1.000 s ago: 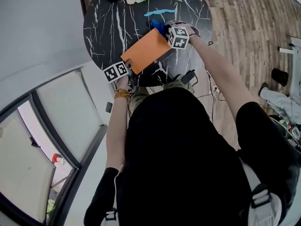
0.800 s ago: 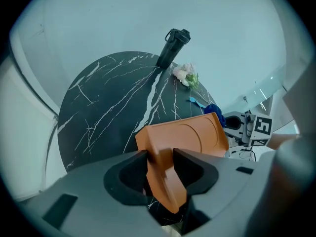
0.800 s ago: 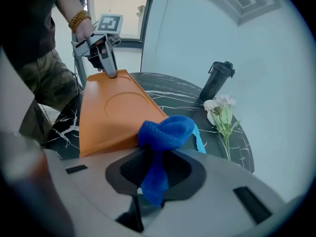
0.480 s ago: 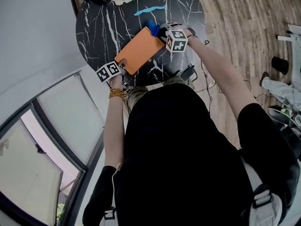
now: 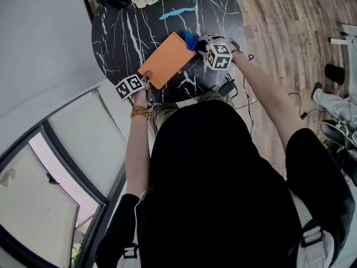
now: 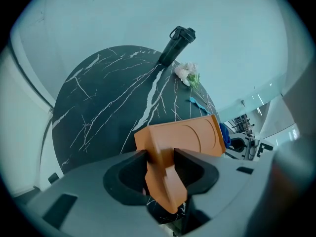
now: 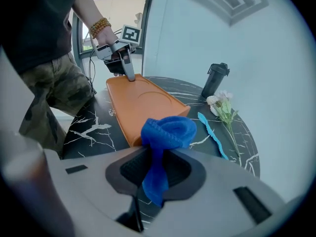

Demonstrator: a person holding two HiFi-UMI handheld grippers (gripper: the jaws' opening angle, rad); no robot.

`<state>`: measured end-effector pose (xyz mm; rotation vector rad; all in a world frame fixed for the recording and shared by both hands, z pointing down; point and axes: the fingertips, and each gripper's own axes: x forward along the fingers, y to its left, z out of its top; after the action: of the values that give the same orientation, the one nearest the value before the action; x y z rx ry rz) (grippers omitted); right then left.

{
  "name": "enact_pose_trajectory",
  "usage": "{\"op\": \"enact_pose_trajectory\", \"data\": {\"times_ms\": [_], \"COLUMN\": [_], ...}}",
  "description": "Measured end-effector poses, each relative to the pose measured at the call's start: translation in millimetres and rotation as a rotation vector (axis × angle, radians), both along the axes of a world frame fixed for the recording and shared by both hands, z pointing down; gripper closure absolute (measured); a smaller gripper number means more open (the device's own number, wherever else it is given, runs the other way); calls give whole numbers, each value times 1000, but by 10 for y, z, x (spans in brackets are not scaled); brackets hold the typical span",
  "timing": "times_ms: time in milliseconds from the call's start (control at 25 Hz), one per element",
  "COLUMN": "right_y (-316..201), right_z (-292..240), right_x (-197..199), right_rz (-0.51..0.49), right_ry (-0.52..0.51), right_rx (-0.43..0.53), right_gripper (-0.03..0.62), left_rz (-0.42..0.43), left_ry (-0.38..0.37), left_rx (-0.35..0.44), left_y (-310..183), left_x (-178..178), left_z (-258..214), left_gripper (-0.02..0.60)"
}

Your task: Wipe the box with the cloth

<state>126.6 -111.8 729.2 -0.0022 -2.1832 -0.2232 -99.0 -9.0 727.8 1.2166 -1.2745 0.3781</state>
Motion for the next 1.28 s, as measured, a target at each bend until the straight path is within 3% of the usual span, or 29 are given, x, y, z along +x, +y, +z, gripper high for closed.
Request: {"op": "enact_pose_trajectory", "data": {"times_ms": [320, 440, 600, 760, 920, 1080, 1200, 1280], "right_y": [123, 216, 198, 149, 219, 375, 499, 571], "right_z": [6, -55, -312, -762, -1177, -1534, -1740, -1796], "right_x": [124, 218, 275, 102, -299, -672, -918, -1038], "right_rz": [96, 136, 340, 503, 656, 817, 921, 999], "right_ry": [-1, -25, -203, -377, -534, -640, -692, -712], "right_rx": [-25, -102, -272, -228, -176, -107, -31, -5], "right_gripper": [530, 530, 530, 528, 528, 528, 528, 528], "left_rz": [-1, 1, 14, 60, 187, 313, 415, 507], "left_ry": [15, 17, 17, 31, 46, 32, -30, -124], "left_rx": [24, 32, 38, 40, 73, 202, 410, 575], "left_y": [-21, -19, -32, -17, 4, -77, -335, -500], "left_x": [-3, -6, -9, 11, 13, -37, -55, -51], "left_z": [18, 19, 34, 29, -97, -535, -1008, -1281], "left_gripper": [410, 410, 408, 399, 388, 391, 418, 482]}}
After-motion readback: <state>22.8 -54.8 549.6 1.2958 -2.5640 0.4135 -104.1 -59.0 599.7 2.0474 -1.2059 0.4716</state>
